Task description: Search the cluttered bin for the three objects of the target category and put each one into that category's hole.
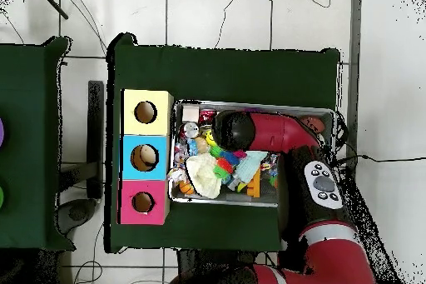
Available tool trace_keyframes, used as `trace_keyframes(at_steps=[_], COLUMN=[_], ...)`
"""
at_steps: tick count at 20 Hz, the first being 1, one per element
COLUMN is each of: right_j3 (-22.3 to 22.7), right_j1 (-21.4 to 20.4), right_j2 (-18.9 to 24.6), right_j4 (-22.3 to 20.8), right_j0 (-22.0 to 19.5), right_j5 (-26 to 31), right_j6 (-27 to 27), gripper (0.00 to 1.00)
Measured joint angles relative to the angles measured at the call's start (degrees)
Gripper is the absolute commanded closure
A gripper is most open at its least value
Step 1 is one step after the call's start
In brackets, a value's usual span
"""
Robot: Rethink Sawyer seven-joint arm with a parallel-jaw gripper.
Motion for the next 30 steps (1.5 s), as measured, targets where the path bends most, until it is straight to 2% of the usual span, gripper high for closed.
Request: trace_keyframes(at_steps=[8, 9, 21, 29, 30], right_j3=[-0.01, -0.01, -1.25, -2.39, -2.39], right_j1=[0.0, 0.01, 1.36, 2.68, 2.7], right_j2=[0.07, 0.07, 0.04, -0.47, -0.46], right_j4=[0.0, 0.0, -0.09, -0.09, -0.09], right_j0=[0.0, 0.0, 0.54, 3.36, 3.98], right_j5=[-0.99, -0.99, -0.99, -0.99, -0.99], right_j6=[0.0, 0.0, 0.0, 0.0, 0.0], gripper=[1.0, 0.0, 0.0, 0.0, 1.0])
